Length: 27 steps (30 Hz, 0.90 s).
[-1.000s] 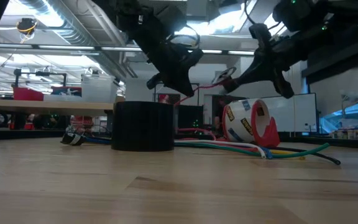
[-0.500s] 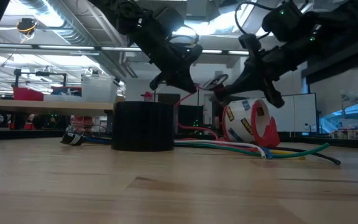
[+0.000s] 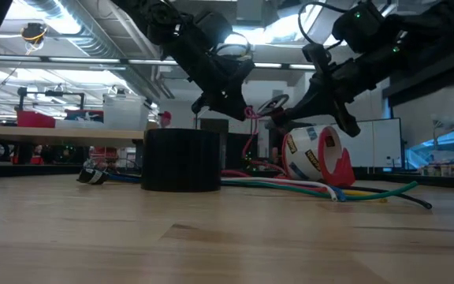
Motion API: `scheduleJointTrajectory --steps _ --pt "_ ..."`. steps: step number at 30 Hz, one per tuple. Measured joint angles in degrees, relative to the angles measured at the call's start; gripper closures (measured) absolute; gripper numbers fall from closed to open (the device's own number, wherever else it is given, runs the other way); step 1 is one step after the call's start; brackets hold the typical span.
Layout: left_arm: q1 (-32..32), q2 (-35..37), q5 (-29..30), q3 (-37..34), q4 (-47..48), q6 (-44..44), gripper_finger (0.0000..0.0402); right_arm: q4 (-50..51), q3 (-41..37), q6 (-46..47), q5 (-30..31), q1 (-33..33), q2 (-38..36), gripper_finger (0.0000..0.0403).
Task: Coil cords
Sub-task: Coil the red wire on the black spool
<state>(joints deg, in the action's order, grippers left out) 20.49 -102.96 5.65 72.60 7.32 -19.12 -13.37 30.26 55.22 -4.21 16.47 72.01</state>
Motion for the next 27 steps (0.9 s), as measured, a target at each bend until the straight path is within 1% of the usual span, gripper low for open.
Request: scheduleJointTrajectory --steps 3,6,8,13,14,16,18,23,25,27 --pt "0.0 0.0 -0.3 0.0 1.8 -0.2 0.0309 0.0 0.0 0.0 0.0 0.0 0.0 0.0398" --pt "0.0 0.0 0.2 0.0 5.0 0.9 0.0299 -0.1 0.0 0.0 0.1 0.1 0.0 0.0398" --pt "0.0 0.0 3.5 0.0 8.8 2.2 0.0300 0.0 0.0 0.0 0.1 0.1 -0.2 0.0398" --pt "1.0 0.0 14.9 0.0 19.0 3.5 0.0315 0.0 0.0 0.0 0.1 0.1 -0.6 0.0398" --pt "1.4 0.0 16.3 0.0 20.2 3.5 0.0319 -0.2 0.0 0.0 0.1 0.1 -0.7 0.0398" --pt "2.5 0.0 16.7 0.0 21.0 3.6 0.0325 0.0 0.0 0.0 0.1 0.1 -0.9 0.0398" --pt "3.5 0.0 14.9 0.0 20.3 4.5 0.0331 0.0 0.0 0.0 0.0 0.1 -1.0 0.0398" --pt "5.3 0.0 3.4 0.0 18.4 11.1 0.0345 -0.1 0.0 0.0 -1.9 0.1 -1.6 0.0398" --pt "5.4 0.0 0.9 0.0 18.4 13.5 0.0350 -0.1 0.0 0.0 -2.8 0.1 -2.2 0.0398" --pt "5.4 0.0 -0.9 0.0 18.4 13.8 0.0354 -0.2 0.0 0.0 -3.7 0.1 -3.0 0.0398"
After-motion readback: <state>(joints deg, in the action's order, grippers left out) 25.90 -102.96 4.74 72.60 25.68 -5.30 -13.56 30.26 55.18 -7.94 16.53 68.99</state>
